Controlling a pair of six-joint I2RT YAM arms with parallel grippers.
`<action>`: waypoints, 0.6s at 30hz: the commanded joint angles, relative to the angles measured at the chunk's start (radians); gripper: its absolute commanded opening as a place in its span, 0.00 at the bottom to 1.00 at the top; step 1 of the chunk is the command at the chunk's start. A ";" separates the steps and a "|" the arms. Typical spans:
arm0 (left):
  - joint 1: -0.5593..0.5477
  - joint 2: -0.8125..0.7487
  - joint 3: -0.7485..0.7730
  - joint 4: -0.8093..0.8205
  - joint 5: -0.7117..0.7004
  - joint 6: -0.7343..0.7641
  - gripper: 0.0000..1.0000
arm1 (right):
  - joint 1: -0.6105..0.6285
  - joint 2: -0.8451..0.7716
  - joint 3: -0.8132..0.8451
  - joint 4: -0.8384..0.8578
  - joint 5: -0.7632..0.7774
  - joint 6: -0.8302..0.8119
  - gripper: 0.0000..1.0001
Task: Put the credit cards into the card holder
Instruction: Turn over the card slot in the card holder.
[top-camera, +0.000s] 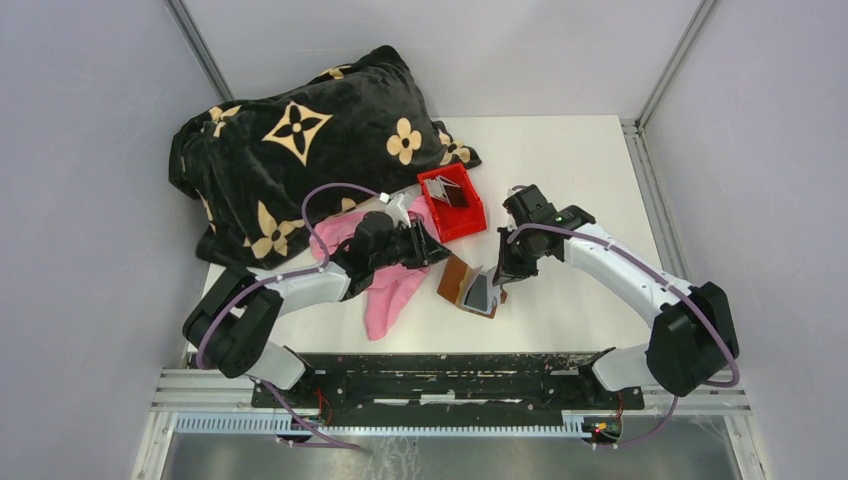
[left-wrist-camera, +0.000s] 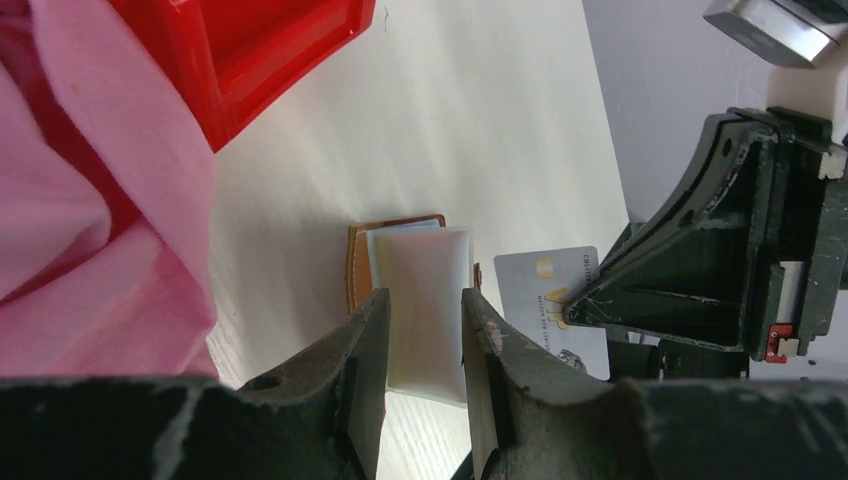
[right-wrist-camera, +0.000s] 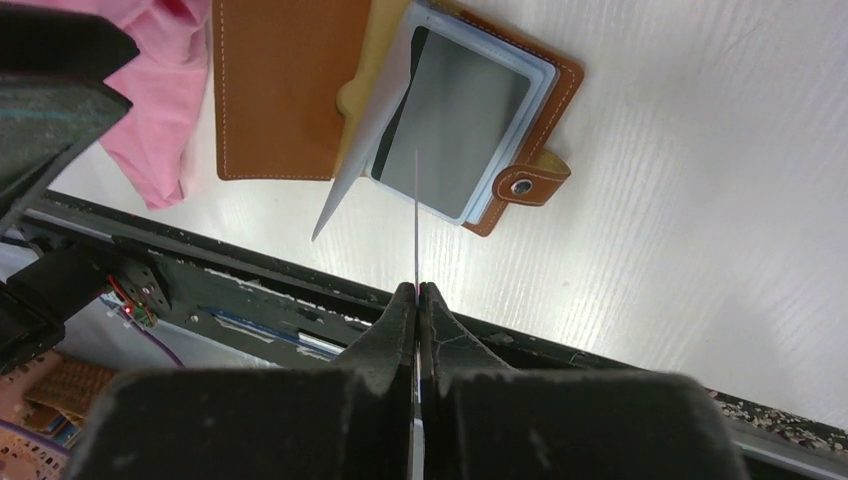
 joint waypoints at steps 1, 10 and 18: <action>-0.016 0.024 0.040 0.011 0.055 0.077 0.38 | 0.013 0.036 -0.007 0.058 0.041 0.029 0.01; -0.052 0.048 0.043 -0.024 0.064 0.120 0.35 | 0.020 0.122 -0.023 0.098 0.082 0.043 0.01; -0.066 0.090 0.066 -0.067 0.065 0.156 0.34 | 0.021 0.160 -0.005 0.070 0.142 0.029 0.01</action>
